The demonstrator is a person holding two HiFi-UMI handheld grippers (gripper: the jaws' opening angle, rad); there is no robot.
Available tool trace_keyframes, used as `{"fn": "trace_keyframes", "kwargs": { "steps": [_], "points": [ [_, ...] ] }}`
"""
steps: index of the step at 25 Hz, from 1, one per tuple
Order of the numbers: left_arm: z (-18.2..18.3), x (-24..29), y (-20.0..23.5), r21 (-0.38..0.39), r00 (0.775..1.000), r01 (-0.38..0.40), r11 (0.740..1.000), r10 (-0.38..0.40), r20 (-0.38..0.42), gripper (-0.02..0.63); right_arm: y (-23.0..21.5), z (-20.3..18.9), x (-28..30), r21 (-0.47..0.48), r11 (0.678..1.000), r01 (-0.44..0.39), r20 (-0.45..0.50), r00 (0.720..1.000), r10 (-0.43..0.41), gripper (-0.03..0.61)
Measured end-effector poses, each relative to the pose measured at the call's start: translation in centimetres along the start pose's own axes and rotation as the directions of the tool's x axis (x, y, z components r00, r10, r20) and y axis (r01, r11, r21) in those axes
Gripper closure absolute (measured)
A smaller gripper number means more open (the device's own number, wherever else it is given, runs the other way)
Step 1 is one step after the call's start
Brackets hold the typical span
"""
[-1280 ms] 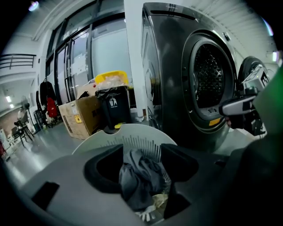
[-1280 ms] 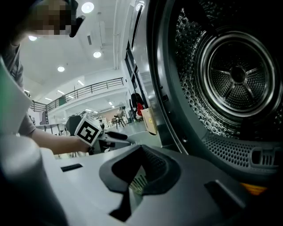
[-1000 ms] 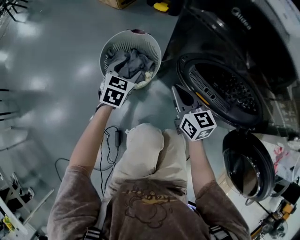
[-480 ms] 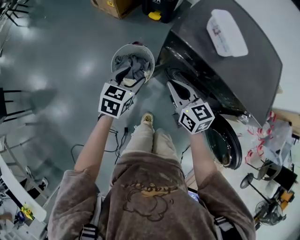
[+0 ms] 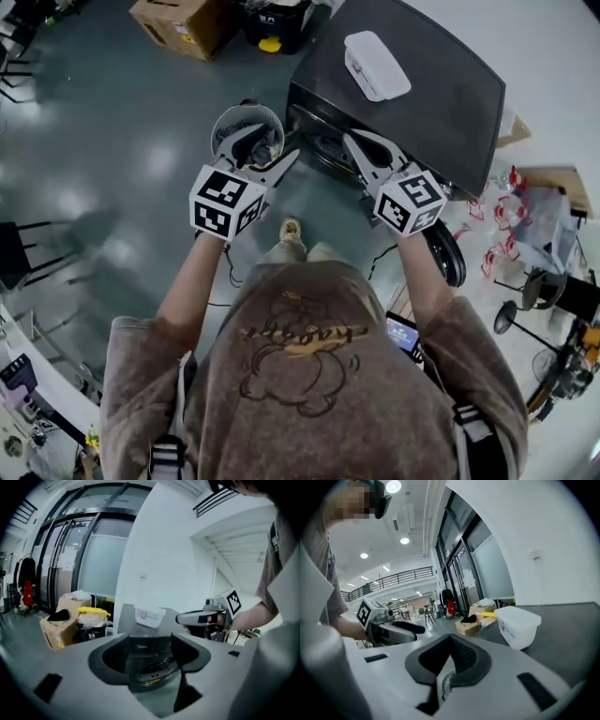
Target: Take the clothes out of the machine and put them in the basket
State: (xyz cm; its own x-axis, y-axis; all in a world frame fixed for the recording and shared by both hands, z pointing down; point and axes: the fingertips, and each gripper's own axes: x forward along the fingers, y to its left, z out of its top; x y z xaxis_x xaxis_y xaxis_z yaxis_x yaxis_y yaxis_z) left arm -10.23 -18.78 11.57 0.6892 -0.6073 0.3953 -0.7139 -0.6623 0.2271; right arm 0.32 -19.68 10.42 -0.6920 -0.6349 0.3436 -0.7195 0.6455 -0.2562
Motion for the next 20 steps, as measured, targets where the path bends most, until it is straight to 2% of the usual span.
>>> {"fn": "trace_keyframes", "kwargs": {
  "steps": [2, 8, 12, 14, 20],
  "points": [
    [2.3, 0.0, -1.0, 0.035, 0.998, 0.03, 0.999, -0.031, 0.05, 0.341, -0.2, 1.1, -1.0, -0.015, 1.0, 0.01, 0.013, 1.0, -0.01, 0.581],
    [6.9, -1.0, -3.3, 0.084, 0.987, 0.087, 0.993, -0.098, 0.129, 0.432, 0.5, 3.4, -3.3, -0.052, 0.999, 0.007, 0.046, 0.999, -0.005, 0.581],
    [8.1, -1.2, -5.1, 0.11, 0.978, 0.119, 0.987, -0.135, 0.157, 0.55, 0.5, 4.1, -4.8, -0.059, 0.998, -0.003, 0.073, 0.997, 0.007, 0.581],
    [8.7, -1.4, -5.6, 0.111, 0.974, 0.116, 0.987, -0.135, 0.18, 0.583, 0.5, 4.5, -5.6, -0.061, 0.998, 0.001, 0.087, 0.996, 0.005, 0.581],
    [9.5, -1.5, -7.3, 0.082, 0.966, 0.121, 0.989, -0.137, 0.219, 0.606, 0.1, 4.8, -9.1, -0.113, 0.993, 0.033, 0.106, 0.994, -0.021, 0.581]
  ]
}}
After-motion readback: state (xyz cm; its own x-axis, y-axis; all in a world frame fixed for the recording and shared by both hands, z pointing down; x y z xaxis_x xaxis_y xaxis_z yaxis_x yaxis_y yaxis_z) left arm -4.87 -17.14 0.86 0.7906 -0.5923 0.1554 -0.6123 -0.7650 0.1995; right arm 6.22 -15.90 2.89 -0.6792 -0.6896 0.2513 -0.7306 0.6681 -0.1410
